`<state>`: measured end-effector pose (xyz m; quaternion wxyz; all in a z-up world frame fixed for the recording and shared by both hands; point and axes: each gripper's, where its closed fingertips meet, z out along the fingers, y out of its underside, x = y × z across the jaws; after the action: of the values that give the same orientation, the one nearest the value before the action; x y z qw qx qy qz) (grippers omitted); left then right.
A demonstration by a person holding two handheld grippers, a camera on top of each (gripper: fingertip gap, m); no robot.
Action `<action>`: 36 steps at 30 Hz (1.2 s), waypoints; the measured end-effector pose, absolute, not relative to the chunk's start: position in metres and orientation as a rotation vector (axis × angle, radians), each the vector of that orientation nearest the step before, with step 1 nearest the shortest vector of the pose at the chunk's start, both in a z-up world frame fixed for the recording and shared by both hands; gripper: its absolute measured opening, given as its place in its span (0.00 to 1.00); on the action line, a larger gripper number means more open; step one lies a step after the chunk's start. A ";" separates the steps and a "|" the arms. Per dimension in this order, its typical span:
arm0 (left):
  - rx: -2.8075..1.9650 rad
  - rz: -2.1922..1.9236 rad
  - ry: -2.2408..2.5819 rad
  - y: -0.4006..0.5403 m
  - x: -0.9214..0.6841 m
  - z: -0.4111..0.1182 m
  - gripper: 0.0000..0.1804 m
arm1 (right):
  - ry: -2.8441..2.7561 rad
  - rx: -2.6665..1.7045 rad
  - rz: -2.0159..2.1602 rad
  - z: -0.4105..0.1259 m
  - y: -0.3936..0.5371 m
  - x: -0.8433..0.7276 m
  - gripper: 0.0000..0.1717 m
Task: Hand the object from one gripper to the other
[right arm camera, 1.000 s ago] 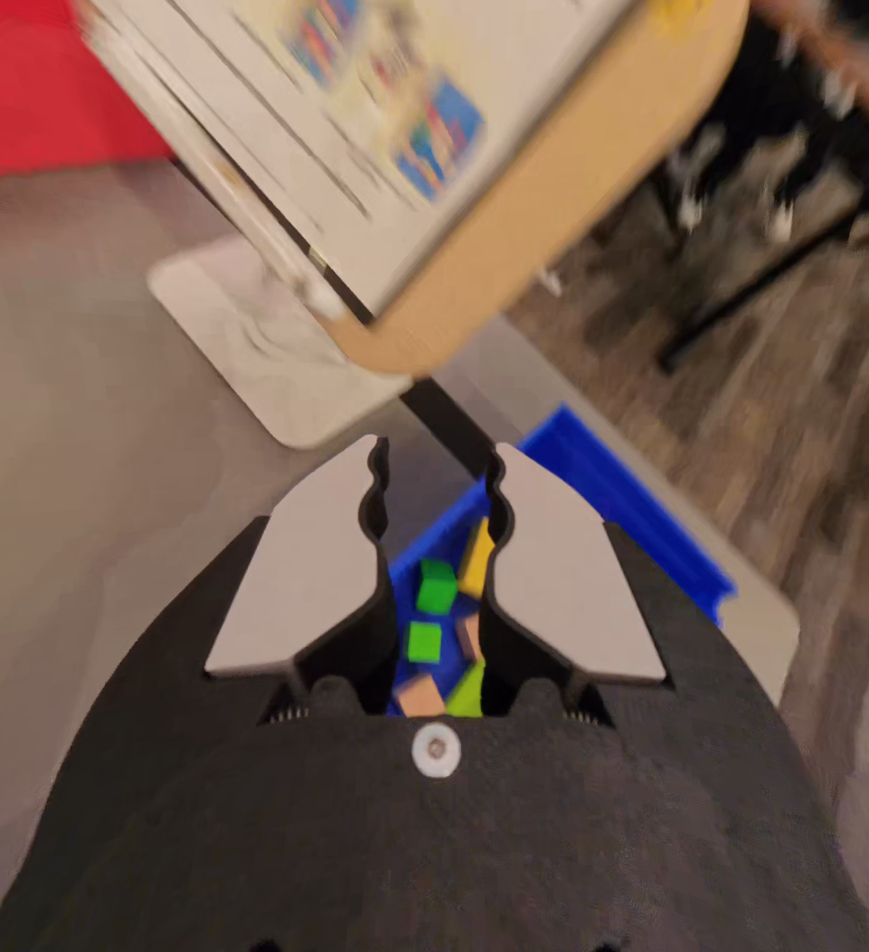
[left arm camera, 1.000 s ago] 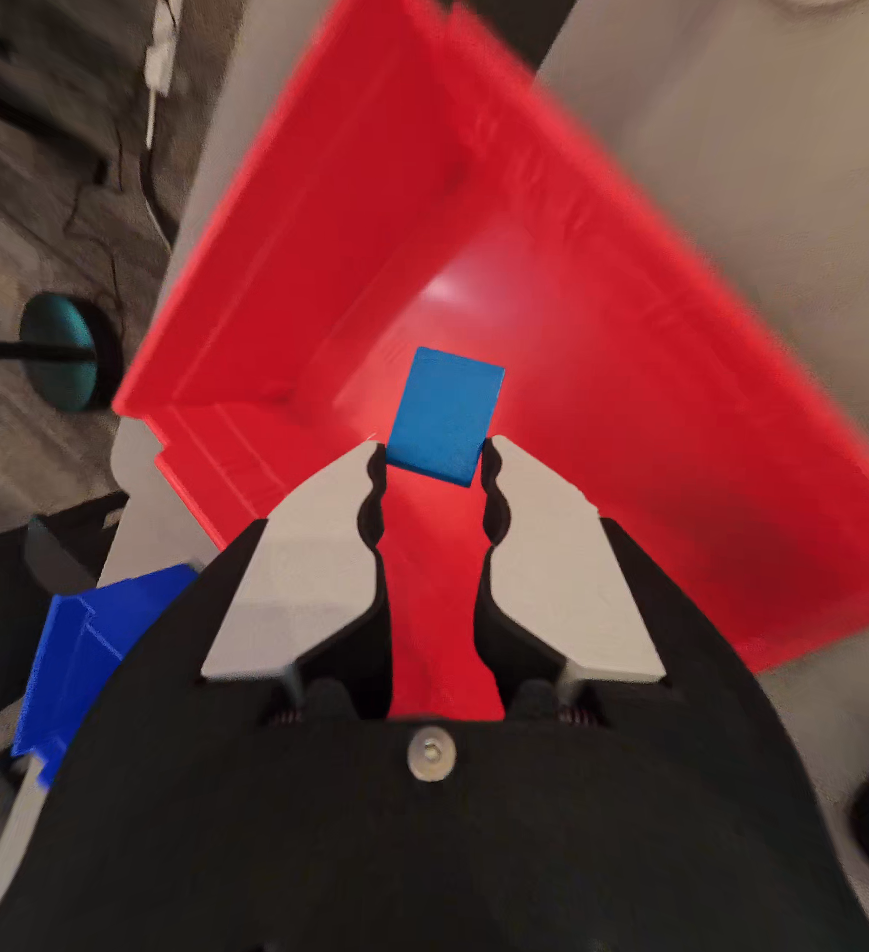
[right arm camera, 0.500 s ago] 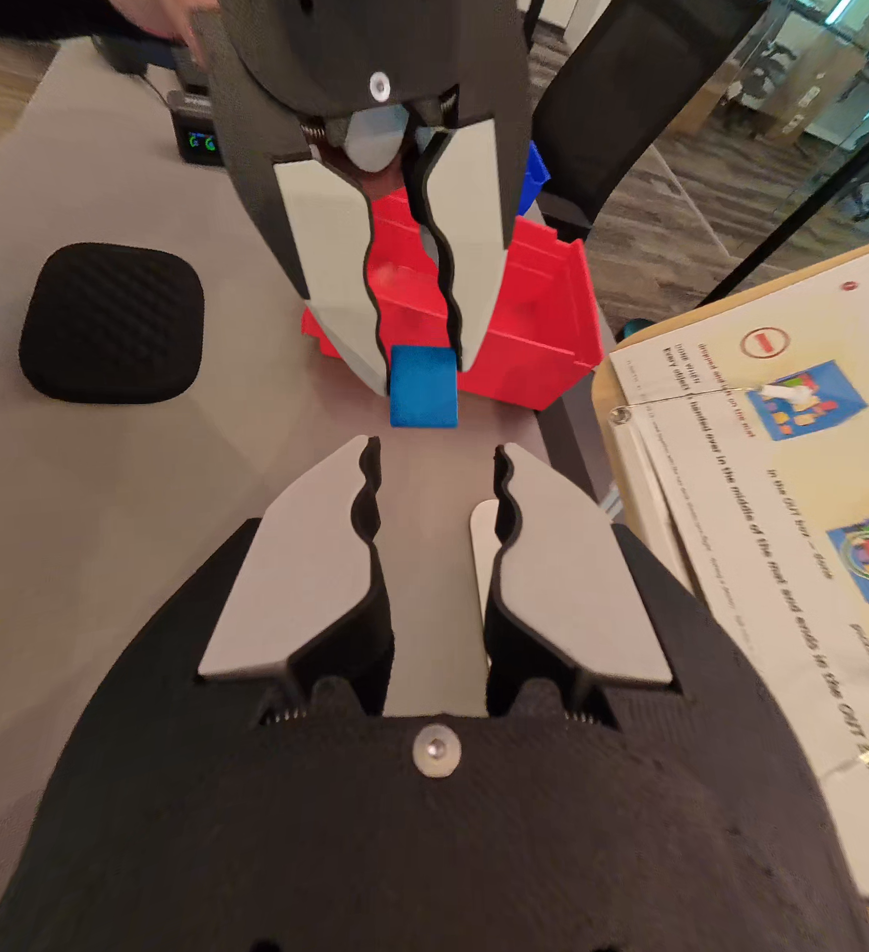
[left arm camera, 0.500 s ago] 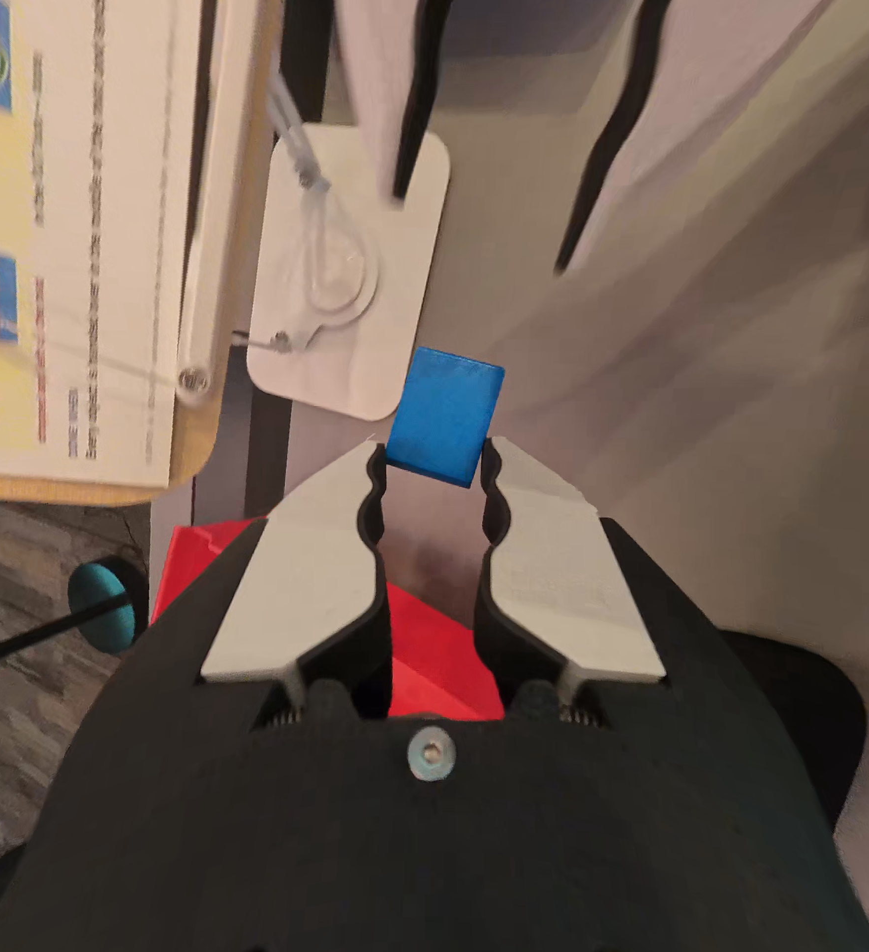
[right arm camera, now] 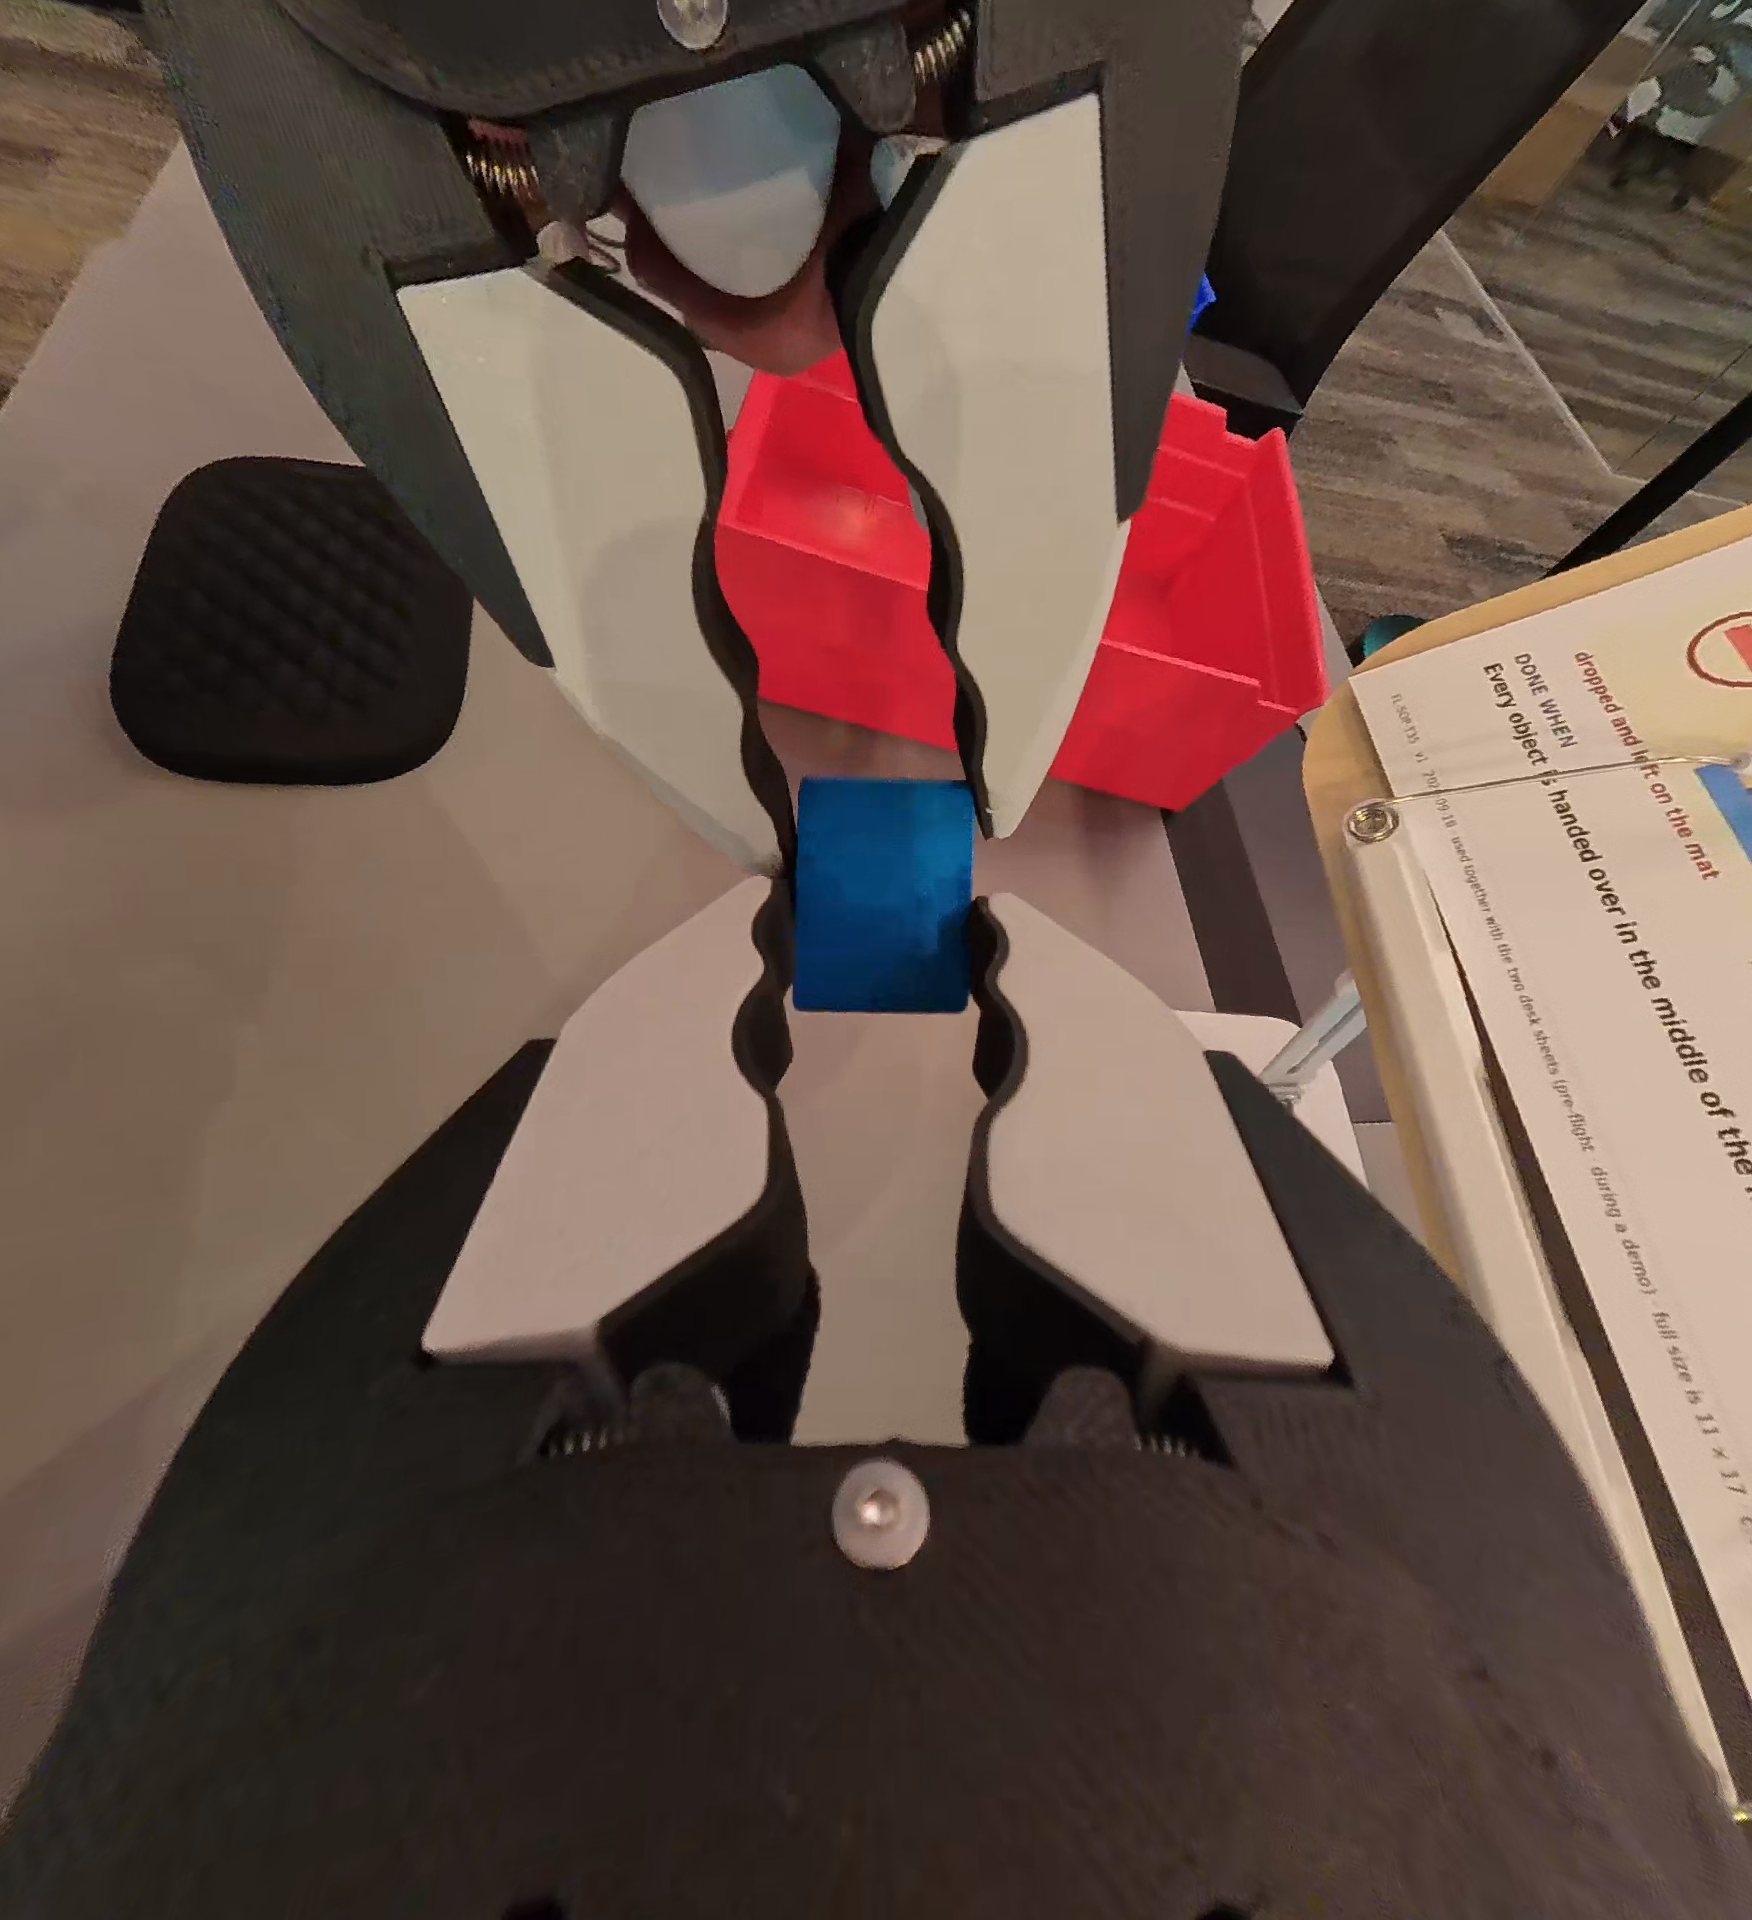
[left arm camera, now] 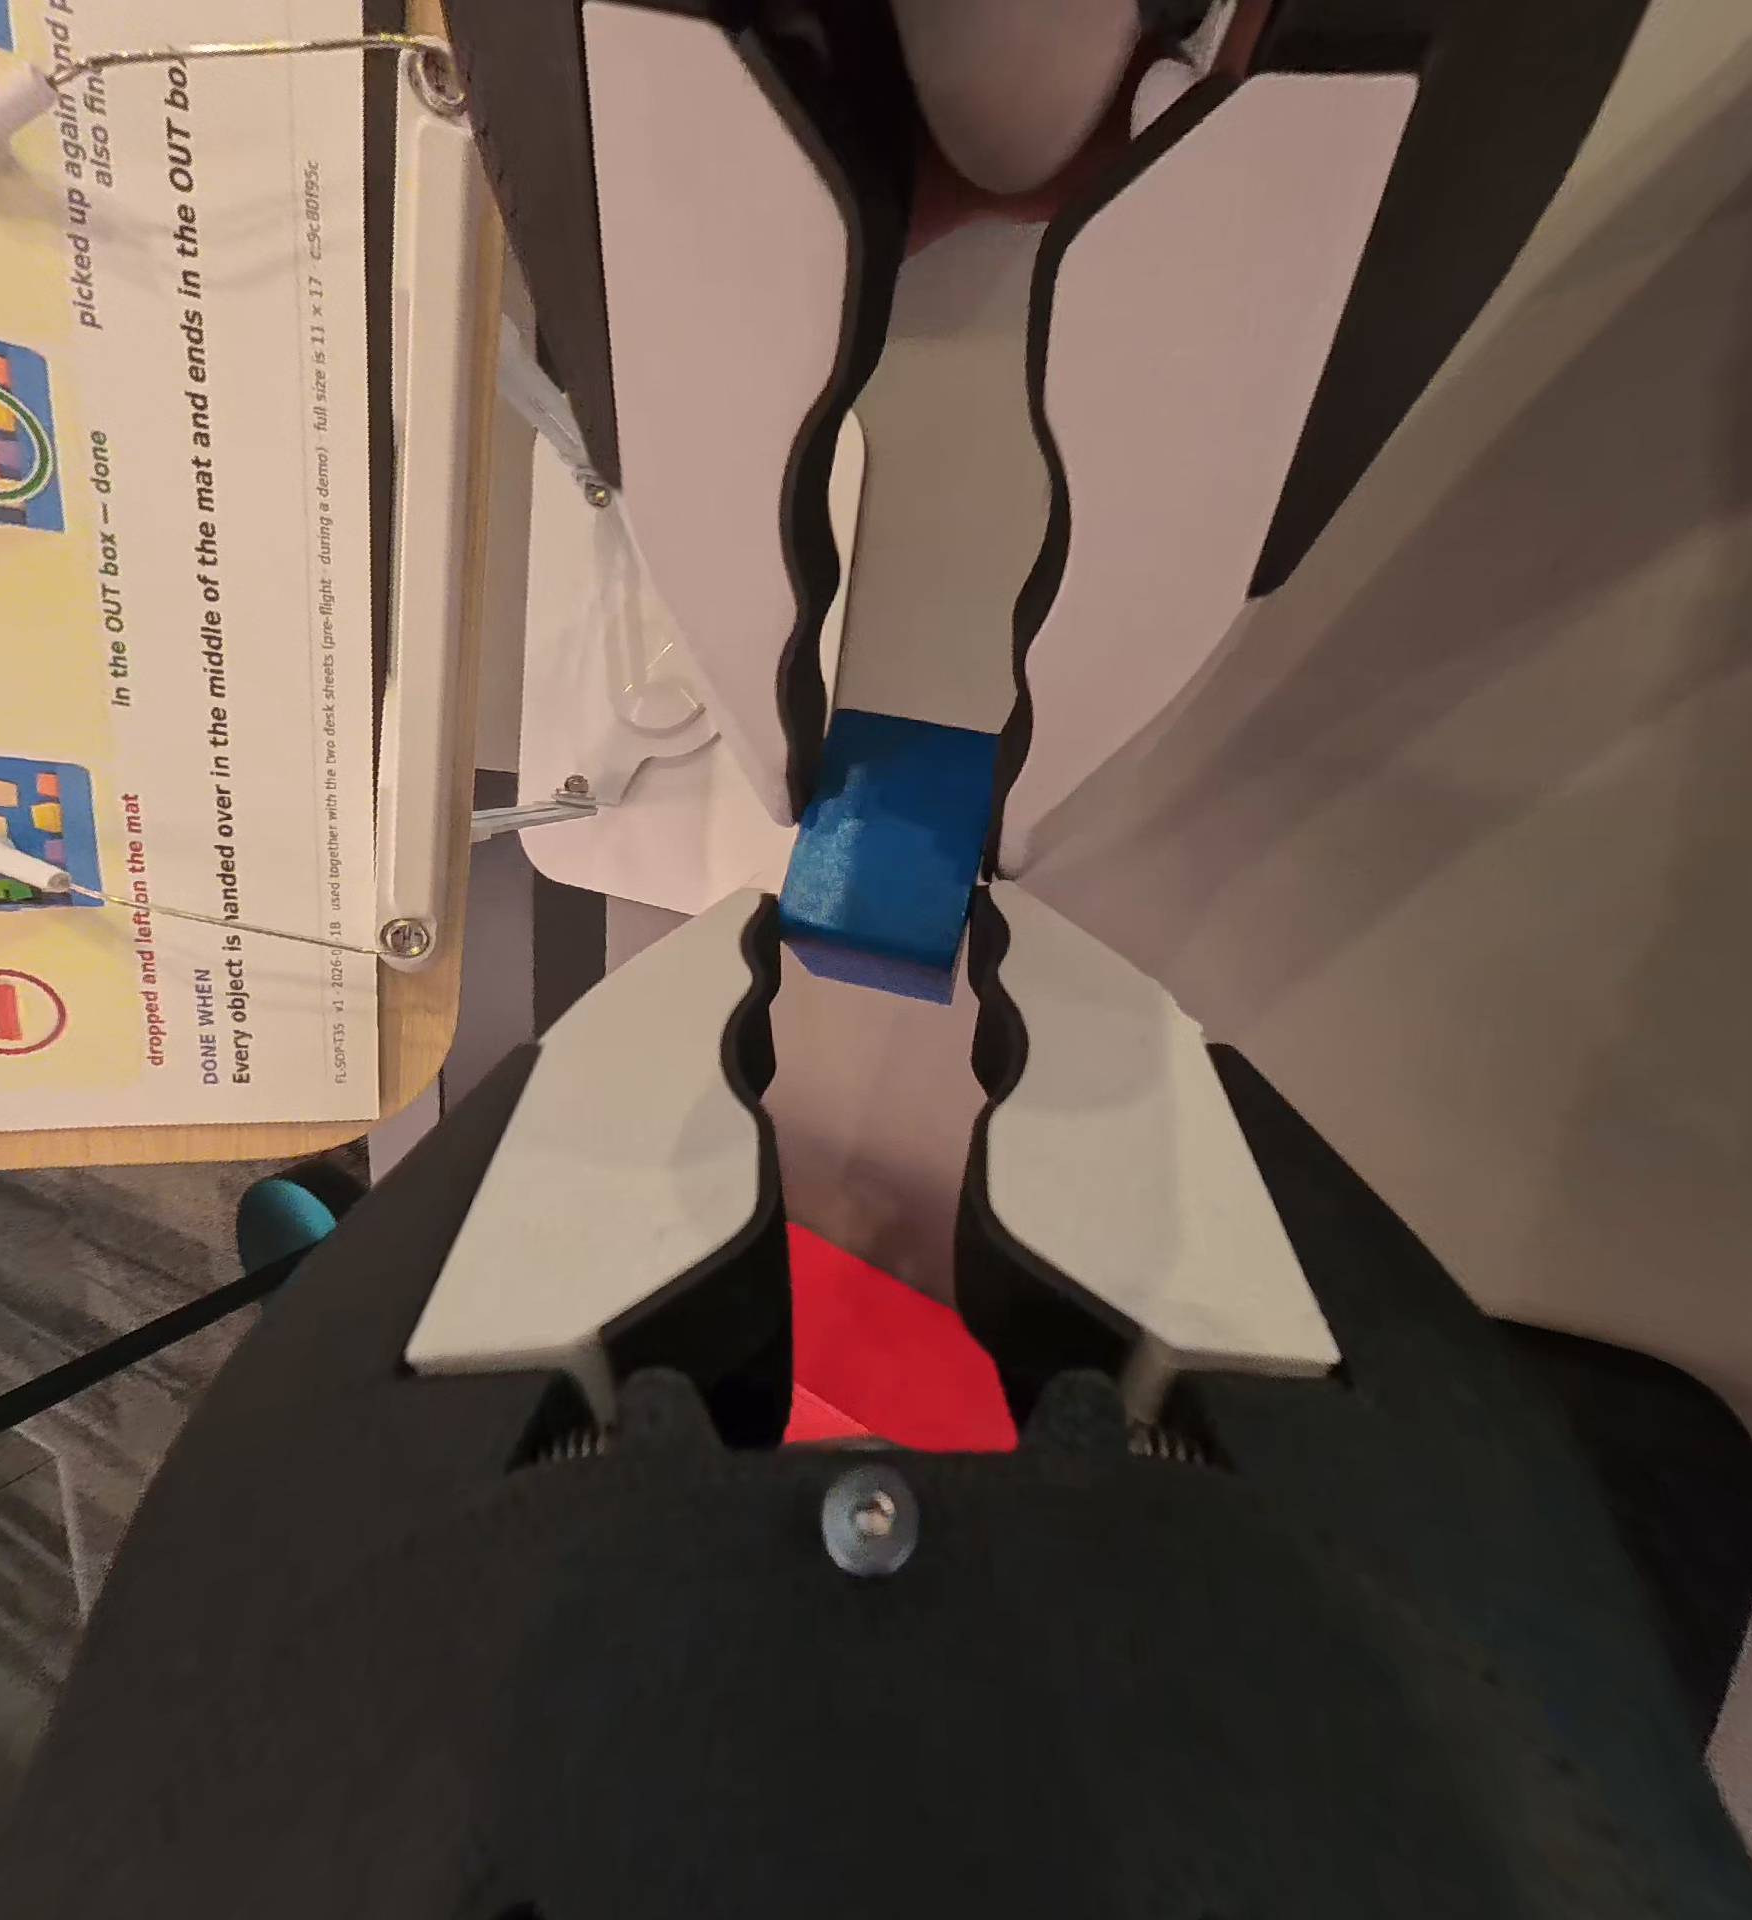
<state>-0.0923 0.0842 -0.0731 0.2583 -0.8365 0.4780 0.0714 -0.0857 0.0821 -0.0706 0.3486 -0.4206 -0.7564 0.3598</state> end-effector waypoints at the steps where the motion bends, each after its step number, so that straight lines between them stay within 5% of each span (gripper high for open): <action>1: -2.270 0.199 1.298 0.084 -0.093 -0.073 0.19 | -1.961 -1.092 0.946 -0.071 0.082 -0.086 0.17; 12: -2.188 0.002 1.234 0.081 -0.093 -0.062 0.23 | -1.854 -1.008 1.260 -0.044 0.076 -0.078 0.17; 28: -2.242 0.081 1.338 0.081 -0.081 -0.081 0.20 | -1.998 -1.074 1.074 -0.062 0.077 -0.071 0.18; 31: -2.204 0.086 1.262 0.087 -0.084 -0.069 0.28 | -1.958 -1.106 1.047 -0.047 0.097 -0.052 0.18; 36: -2.204 0.087 1.174 0.081 -0.103 -0.062 0.15 | -1.728 -1.376 0.909 -0.033 0.196 0.019 0.18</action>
<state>-0.1033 0.0812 -0.0615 0.3160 -0.8368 0.4459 0.0329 0.0187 0.1962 -0.0327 0.3677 -0.5356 -0.6728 0.3540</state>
